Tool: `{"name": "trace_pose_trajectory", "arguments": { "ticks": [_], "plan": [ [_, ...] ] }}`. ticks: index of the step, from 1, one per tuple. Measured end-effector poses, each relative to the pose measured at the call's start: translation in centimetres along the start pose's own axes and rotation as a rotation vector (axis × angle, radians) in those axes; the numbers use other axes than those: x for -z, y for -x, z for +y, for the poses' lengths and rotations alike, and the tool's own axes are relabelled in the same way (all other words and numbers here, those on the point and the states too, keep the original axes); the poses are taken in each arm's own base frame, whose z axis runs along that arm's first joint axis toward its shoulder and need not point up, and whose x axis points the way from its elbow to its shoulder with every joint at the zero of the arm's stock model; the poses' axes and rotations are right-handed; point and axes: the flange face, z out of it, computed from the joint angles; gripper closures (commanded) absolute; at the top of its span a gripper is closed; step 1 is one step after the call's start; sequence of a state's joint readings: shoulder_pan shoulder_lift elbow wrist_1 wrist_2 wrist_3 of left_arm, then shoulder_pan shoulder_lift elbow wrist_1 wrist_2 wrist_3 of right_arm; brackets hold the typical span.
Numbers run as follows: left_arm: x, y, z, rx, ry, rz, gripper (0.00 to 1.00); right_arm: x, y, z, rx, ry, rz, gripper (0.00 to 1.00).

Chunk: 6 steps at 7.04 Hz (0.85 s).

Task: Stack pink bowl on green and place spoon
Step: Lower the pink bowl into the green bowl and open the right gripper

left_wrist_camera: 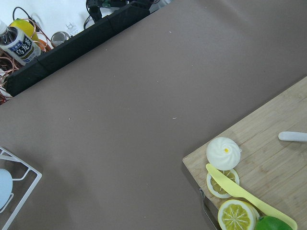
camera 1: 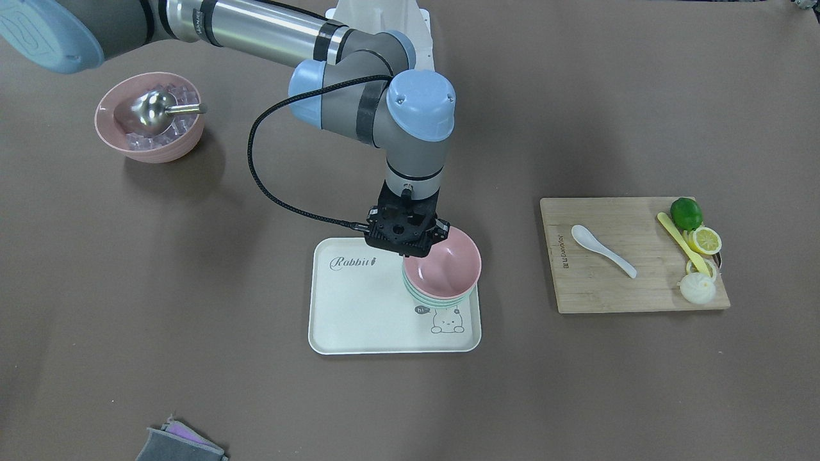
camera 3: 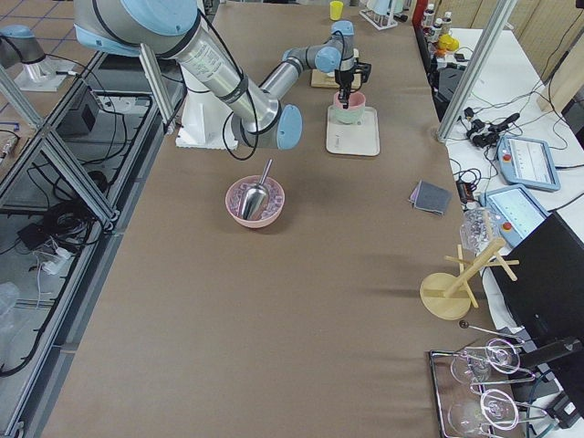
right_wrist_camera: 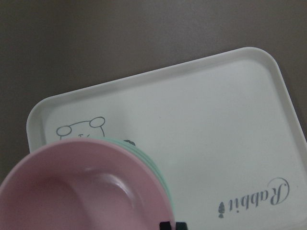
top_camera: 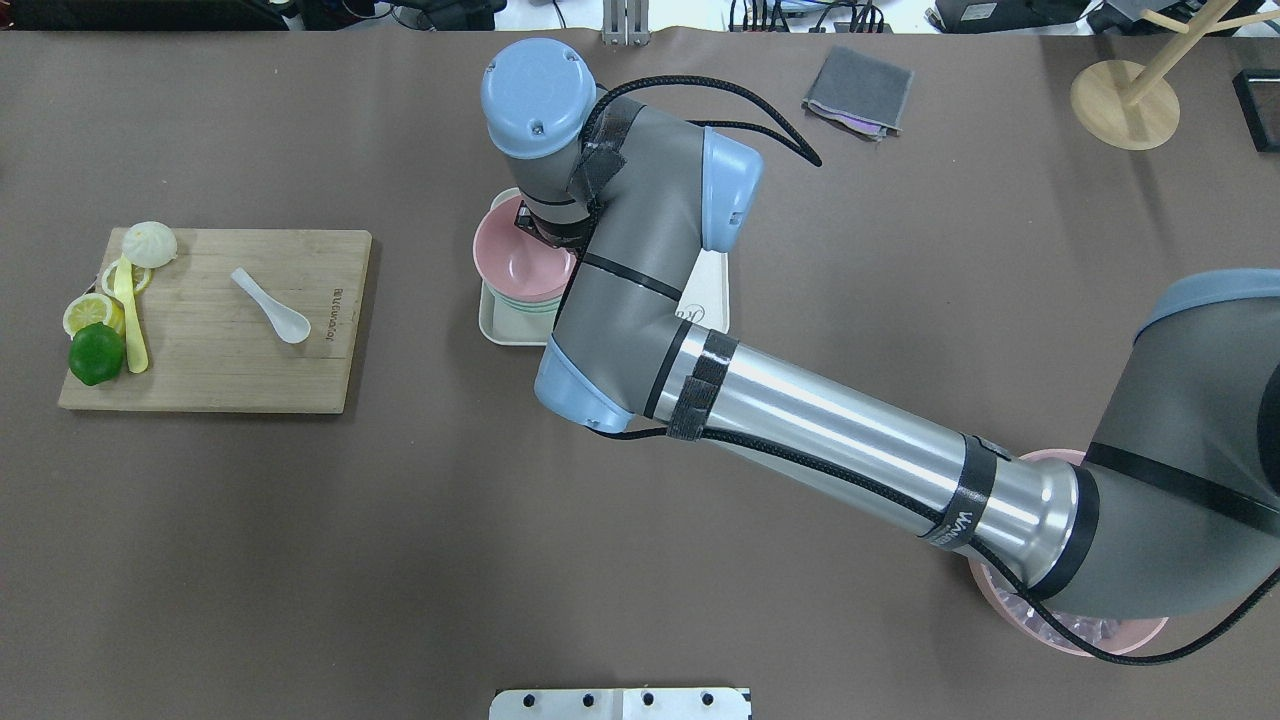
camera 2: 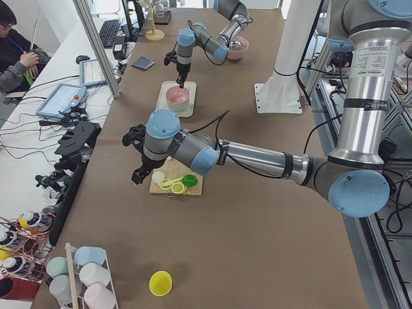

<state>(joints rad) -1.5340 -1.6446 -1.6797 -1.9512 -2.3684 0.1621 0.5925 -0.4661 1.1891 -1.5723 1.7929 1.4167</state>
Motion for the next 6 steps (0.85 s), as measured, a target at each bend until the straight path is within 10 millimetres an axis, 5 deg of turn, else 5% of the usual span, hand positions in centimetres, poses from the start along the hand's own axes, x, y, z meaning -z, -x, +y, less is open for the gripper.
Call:
{"name": "trace_pose_trajectory", "arguments": {
  "ticks": [6],
  "plan": [
    [-0.04, -0.01, 0.24, 0.003, 0.002, 0.001, 0.02, -1.01, -0.54, -0.11, 0.011, -0.032, -0.039, 1.00]
  ]
}}
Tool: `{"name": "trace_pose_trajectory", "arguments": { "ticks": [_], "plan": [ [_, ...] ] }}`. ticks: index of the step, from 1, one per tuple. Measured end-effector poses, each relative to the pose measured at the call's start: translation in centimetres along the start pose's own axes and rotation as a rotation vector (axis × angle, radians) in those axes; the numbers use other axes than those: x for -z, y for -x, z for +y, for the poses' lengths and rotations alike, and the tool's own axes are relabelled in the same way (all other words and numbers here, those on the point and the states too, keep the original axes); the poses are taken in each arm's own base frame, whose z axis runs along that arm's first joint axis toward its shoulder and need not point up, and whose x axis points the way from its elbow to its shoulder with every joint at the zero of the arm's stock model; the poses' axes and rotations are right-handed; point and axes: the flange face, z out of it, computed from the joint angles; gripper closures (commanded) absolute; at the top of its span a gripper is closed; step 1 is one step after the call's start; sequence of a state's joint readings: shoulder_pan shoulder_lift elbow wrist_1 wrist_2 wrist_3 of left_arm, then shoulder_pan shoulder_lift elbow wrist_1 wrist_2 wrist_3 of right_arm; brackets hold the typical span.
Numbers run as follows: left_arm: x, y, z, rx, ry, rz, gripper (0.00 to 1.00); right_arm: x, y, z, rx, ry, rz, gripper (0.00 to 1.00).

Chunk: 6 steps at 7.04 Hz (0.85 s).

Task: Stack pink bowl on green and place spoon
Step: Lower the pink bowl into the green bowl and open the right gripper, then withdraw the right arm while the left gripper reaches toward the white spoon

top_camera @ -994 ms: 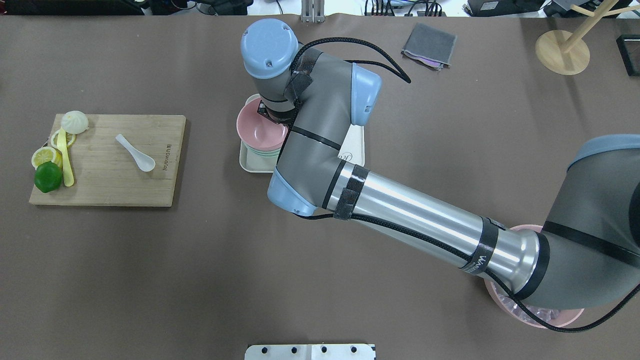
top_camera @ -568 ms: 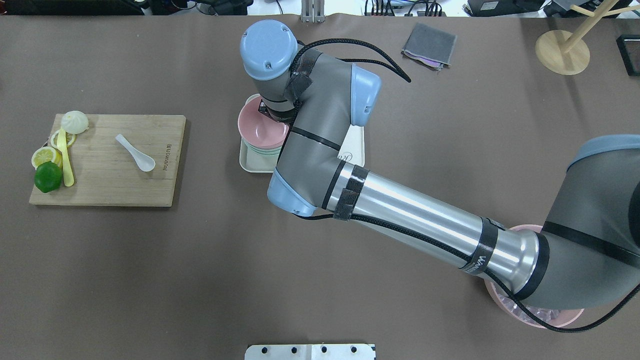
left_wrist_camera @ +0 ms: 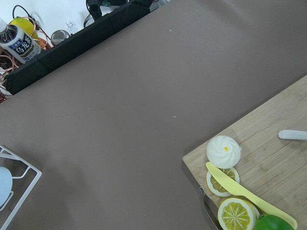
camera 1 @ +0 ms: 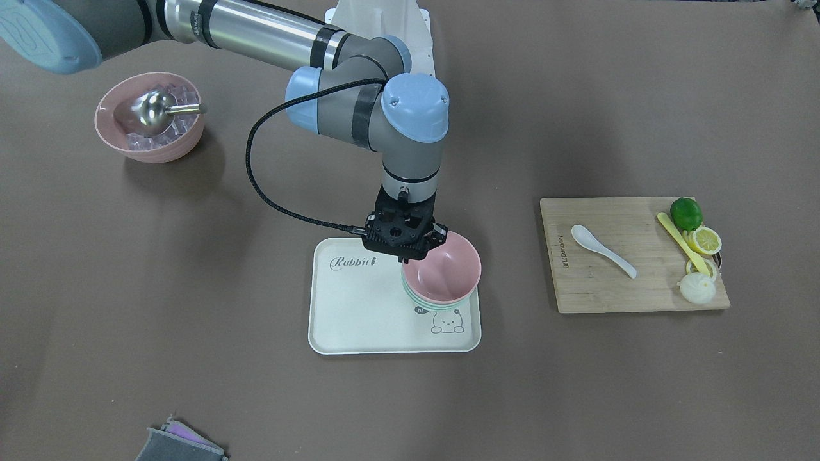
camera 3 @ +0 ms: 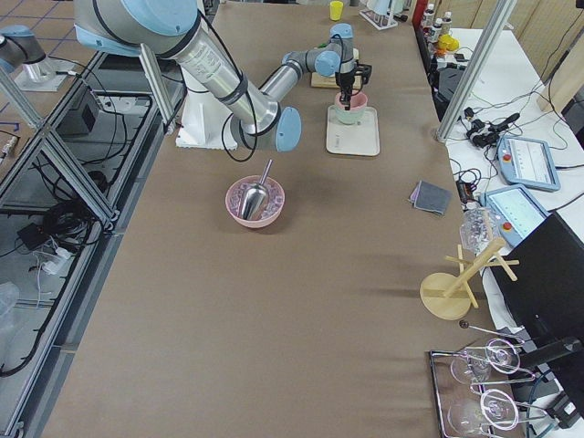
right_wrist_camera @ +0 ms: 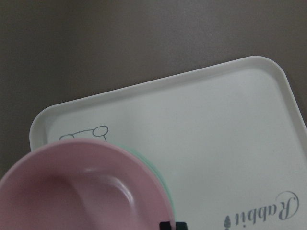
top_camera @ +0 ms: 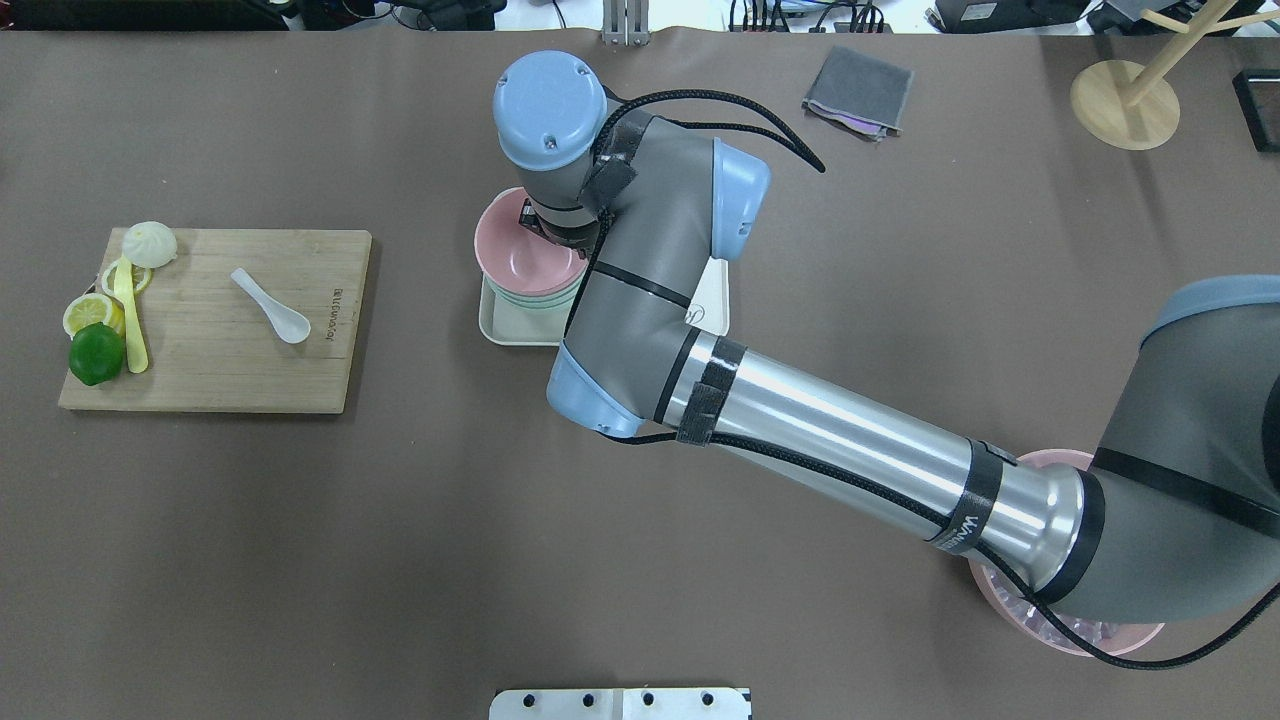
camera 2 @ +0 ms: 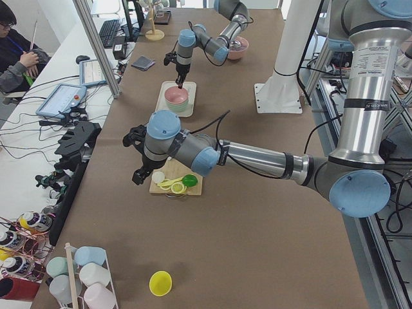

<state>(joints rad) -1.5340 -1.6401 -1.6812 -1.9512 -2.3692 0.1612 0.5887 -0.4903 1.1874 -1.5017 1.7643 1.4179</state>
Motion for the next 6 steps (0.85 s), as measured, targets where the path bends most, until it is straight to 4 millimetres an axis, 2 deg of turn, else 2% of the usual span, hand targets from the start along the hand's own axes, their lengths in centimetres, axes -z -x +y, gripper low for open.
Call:
{"name": "trace_pose_trajectory", "arguments": {
  "ticks": [1, 2, 4, 5, 6],
  "plan": [
    [0.0, 0.0, 0.0, 0.000, 0.000, 0.000, 0.02, -0.2, -0.1, 0.0, 0.003, -0.003, -0.010, 0.64],
    [0.0, 0.0, 0.0, 0.000, 0.000, -0.001, 0.02, -0.3, -0.2, 0.1, 0.006, -0.003, -0.014, 0.01],
    [0.0, 0.0, 0.0, 0.001, 0.000, 0.000, 0.02, 0.0, -0.2, -0.1, 0.025, 0.002, -0.015, 0.00],
    [0.0, 0.0, 0.0, 0.019, 0.001, 0.000, 0.02, 0.5, -0.7, -1.0, 0.040, 0.023, -0.008, 0.00],
    [-0.3, -0.4, -0.3, 0.071, 0.005, 0.002, 0.02, 1.2, -2.3, -2.7, 0.068, 0.054, 0.009, 0.00]
  ]
}}
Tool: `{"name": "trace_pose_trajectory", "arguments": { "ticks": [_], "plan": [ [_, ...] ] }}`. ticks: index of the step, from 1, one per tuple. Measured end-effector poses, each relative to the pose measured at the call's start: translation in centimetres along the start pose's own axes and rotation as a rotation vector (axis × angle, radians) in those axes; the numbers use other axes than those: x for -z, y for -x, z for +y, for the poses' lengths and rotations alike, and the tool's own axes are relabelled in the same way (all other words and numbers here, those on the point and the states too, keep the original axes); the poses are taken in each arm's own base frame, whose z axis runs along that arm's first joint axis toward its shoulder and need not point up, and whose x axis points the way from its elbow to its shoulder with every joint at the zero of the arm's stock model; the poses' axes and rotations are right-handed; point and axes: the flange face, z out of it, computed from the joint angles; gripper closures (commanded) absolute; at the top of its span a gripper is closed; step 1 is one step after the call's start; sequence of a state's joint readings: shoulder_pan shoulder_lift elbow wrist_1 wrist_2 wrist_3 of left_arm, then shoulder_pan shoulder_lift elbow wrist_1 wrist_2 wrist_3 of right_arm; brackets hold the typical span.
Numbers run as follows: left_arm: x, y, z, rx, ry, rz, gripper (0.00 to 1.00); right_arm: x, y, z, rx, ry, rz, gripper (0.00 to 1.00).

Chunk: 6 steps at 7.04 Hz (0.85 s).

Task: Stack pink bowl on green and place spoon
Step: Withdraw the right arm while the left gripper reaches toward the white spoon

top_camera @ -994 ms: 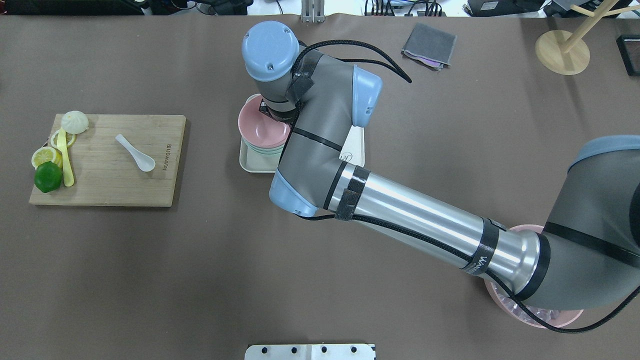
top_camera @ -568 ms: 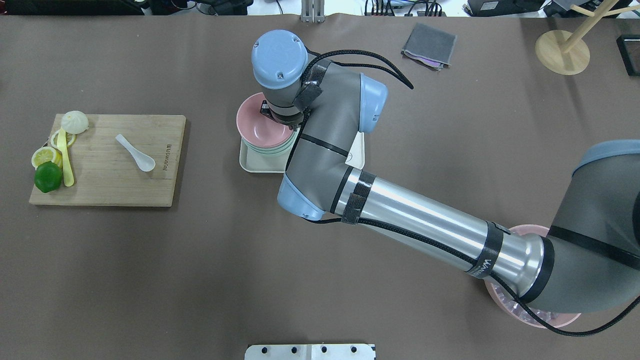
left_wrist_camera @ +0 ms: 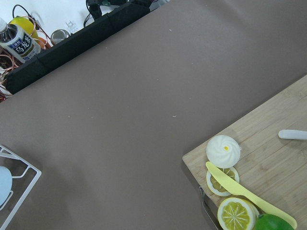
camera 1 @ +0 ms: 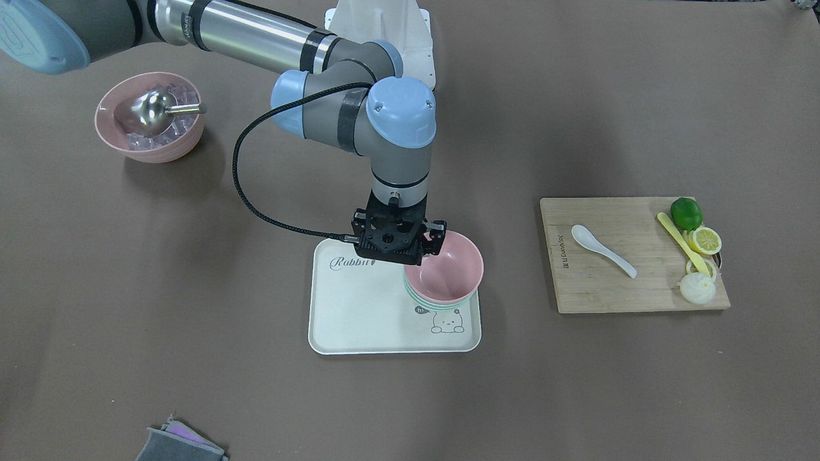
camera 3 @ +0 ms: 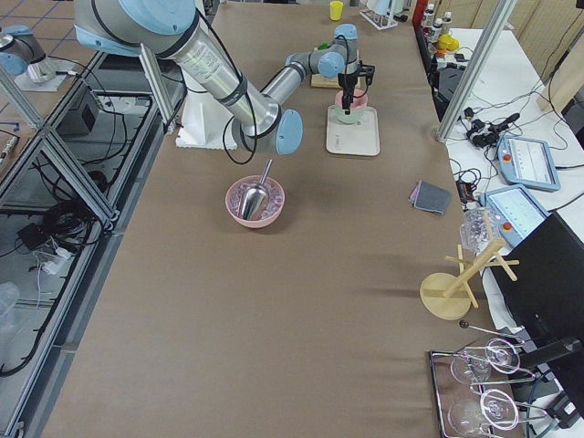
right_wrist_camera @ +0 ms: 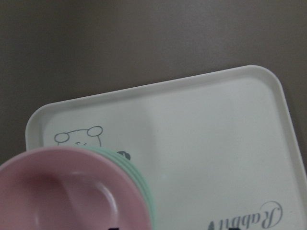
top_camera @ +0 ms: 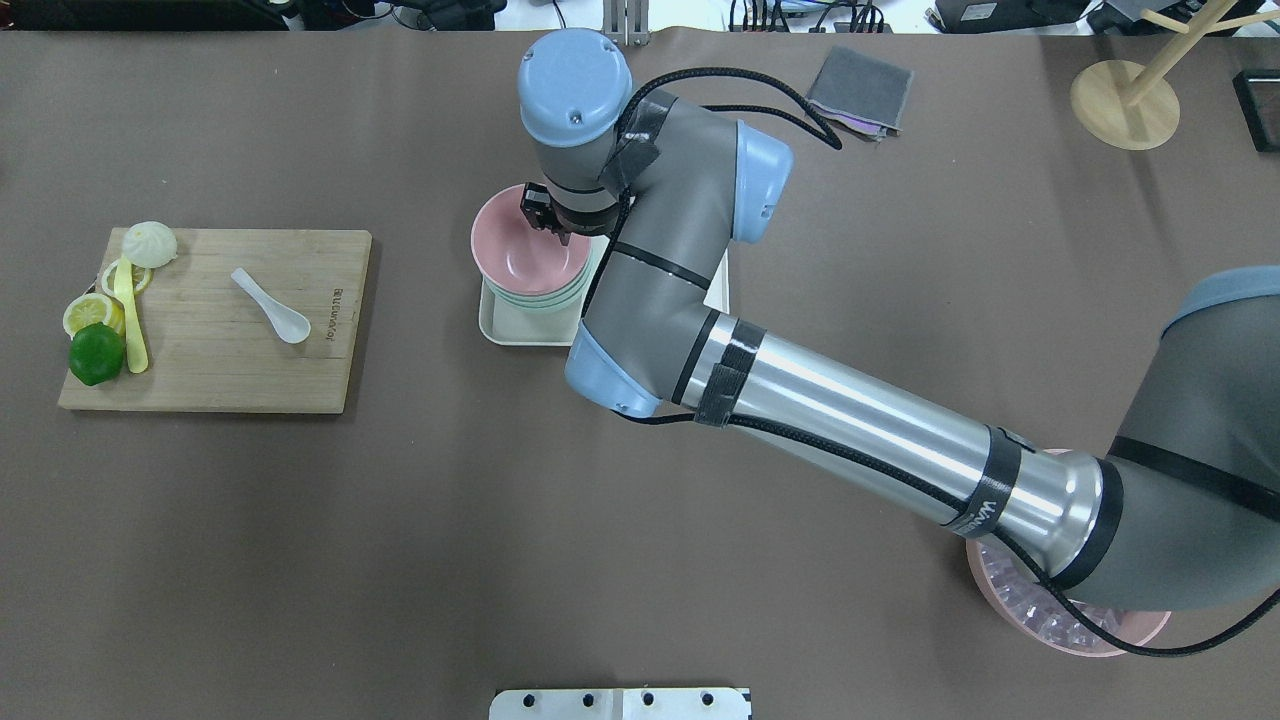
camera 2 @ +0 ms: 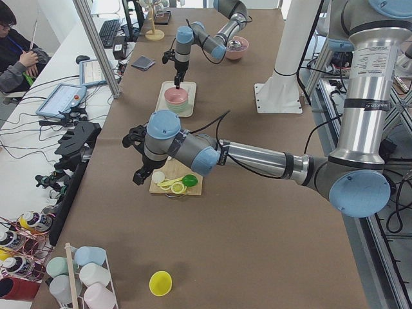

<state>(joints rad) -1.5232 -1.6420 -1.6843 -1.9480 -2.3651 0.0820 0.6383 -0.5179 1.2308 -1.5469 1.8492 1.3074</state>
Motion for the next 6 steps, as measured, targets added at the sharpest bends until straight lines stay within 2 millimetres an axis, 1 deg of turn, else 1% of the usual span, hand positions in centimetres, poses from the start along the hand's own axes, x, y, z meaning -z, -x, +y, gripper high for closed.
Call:
{"name": "trace_pose_trajectory", "arguments": {
  "ticks": [1, 2, 3, 4, 5, 6],
  "plan": [
    [-0.5, -0.7, -0.5, 0.077, 0.005, 0.007, 0.02, 0.6, -3.4, -2.0, 0.041, 0.013, 0.014, 0.00],
    [-0.5, -1.8, -1.3, 0.193, 0.001, 0.018, 0.02, 1.4, -8.2, -4.5, 0.096, 0.003, 0.019, 0.00],
    [-0.5, -4.0, -2.7, 0.333, -0.006, 0.035, 0.02, 2.2, -13.5, -7.2, 0.155, -0.011, 0.022, 0.00],
    [-1.4, -7.7, -5.0, 0.475, -0.002, 0.057, 0.02, 3.3, -19.2, -10.3, 0.217, -0.020, 0.027, 0.00],
    [-3.6, -11.5, -6.8, 0.593, 0.012, 0.047, 0.02, 4.6, -24.9, -13.5, 0.259, -0.014, 0.027, 0.00],
    [-6.6, -15.0, -8.1, 0.704, 0.019, 0.005, 0.02, 6.1, -31.2, -16.3, 0.259, -0.016, 0.031, 0.00]
  ]
}}
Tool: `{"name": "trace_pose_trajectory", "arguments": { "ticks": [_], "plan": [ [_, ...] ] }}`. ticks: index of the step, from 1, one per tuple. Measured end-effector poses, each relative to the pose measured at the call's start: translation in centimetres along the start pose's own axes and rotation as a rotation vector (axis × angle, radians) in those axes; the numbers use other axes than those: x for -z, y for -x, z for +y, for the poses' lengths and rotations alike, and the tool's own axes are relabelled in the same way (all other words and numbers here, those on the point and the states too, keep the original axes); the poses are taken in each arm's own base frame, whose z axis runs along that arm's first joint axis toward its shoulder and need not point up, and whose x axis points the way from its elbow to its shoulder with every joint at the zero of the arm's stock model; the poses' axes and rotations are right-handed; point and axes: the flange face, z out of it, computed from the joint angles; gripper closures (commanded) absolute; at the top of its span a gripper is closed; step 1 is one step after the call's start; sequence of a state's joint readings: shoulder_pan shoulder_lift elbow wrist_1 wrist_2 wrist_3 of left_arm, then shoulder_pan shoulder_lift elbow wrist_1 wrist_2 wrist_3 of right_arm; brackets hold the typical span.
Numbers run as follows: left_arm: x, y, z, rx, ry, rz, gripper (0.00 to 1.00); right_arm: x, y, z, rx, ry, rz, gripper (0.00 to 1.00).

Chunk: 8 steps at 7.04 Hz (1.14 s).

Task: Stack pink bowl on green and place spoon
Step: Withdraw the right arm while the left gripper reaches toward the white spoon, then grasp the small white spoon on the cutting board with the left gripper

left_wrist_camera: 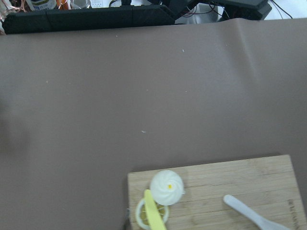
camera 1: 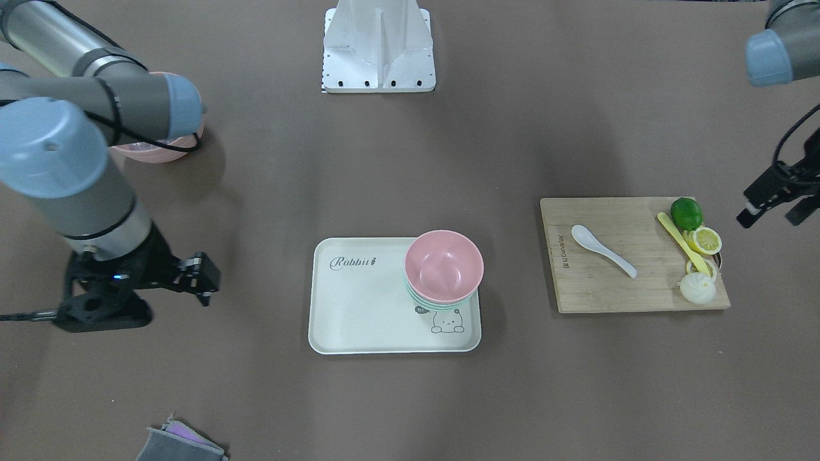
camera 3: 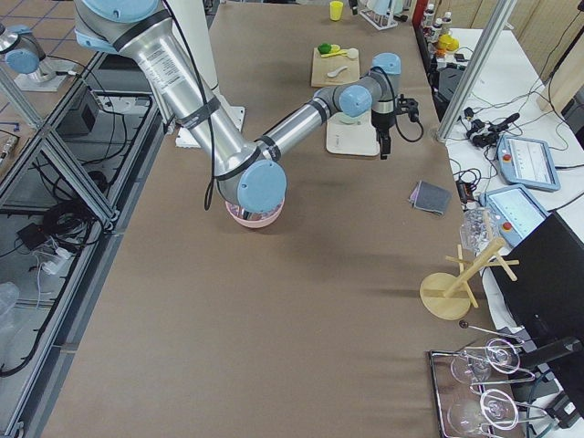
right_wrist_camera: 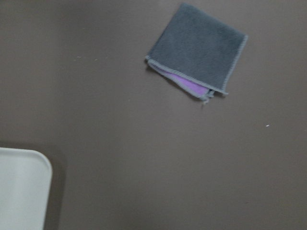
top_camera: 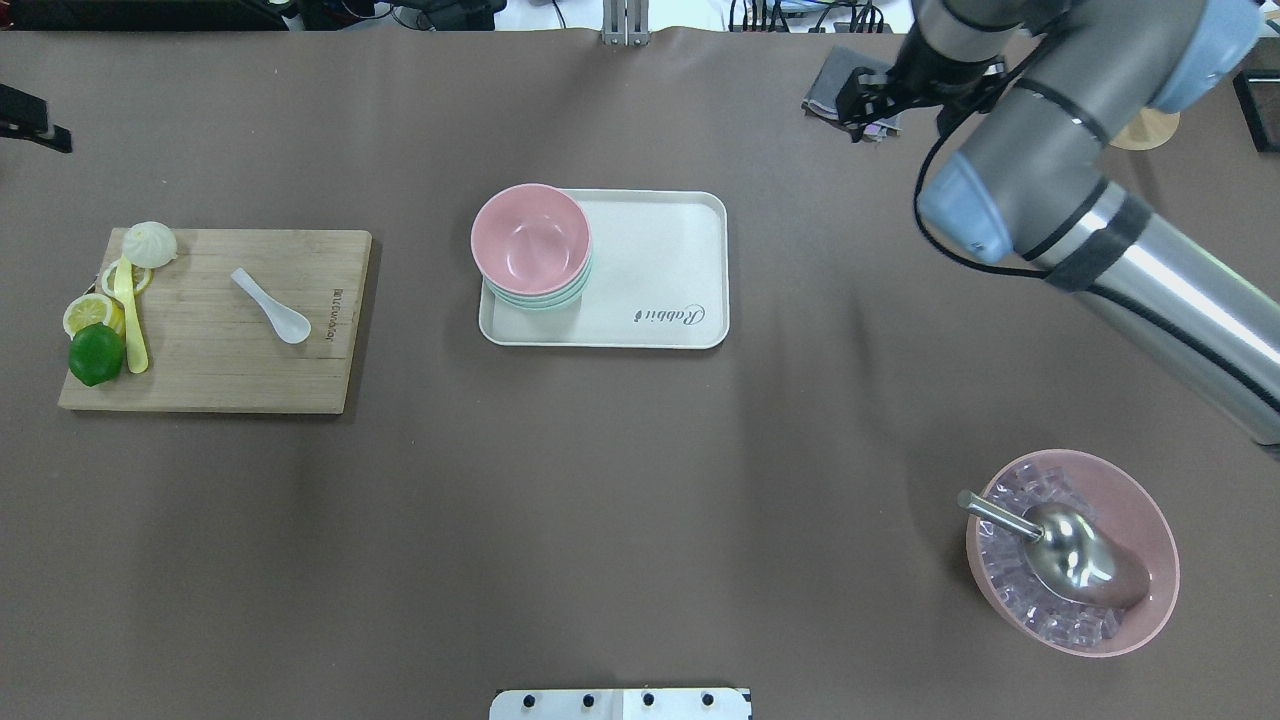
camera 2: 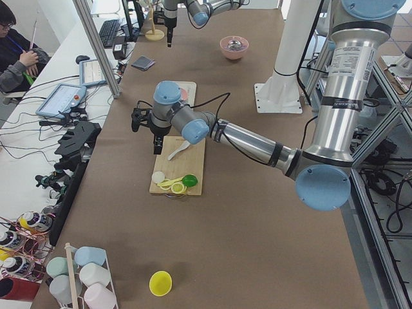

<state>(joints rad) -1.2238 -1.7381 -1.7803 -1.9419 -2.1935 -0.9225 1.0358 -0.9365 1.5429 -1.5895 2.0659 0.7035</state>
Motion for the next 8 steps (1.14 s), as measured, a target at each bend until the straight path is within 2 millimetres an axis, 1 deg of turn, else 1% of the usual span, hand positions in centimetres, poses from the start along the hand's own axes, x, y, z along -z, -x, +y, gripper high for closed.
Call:
{"name": "trace_pose_trajectory", "arguments": {
  "ticks": [1, 2, 3, 4, 5, 6, 7, 8],
  "plan": [
    [-3.4, -3.1, 1.7, 0.085, -0.012, -0.041, 0.02, 0.9, -7.0, -0.3, 0.009, 0.004, 0.009, 0.00],
    [-6.7, -5.3, 3.6, 0.129, -0.027, -0.086, 0.02, 1.3, -13.4, 0.3, 0.046, 0.027, 0.003, 0.00],
    [-9.8, -6.6, 5.7, 0.160, -0.043, -0.130, 0.02, 1.4, -20.3, 1.8, 0.045, 0.060, -0.016, 0.00],
    [-12.1, -7.4, 7.4, 0.194, -0.054, -0.159, 0.02, 1.4, -26.6, 3.9, 0.028, 0.085, -0.032, 0.00],
    [-13.9, -8.5, 8.8, 0.230, -0.063, -0.177, 0.02, 1.7, -31.6, 5.7, 0.041, 0.093, -0.029, 0.00],
    [-15.8, -9.8, 10.1, 0.260, -0.076, -0.193, 0.03, 2.0, -35.8, 7.4, 0.056, 0.098, -0.021, 0.00],
    [-17.2, -10.8, 10.8, 0.280, -0.092, -0.207, 0.11, 2.3, -38.4, 8.7, 0.052, 0.100, -0.014, 0.00],
    [-18.1, -11.1, 11.1, 0.288, -0.103, -0.218, 0.23, 2.5, -39.8, 9.3, 0.045, 0.100, -0.011, 0.00]
  ]
}}
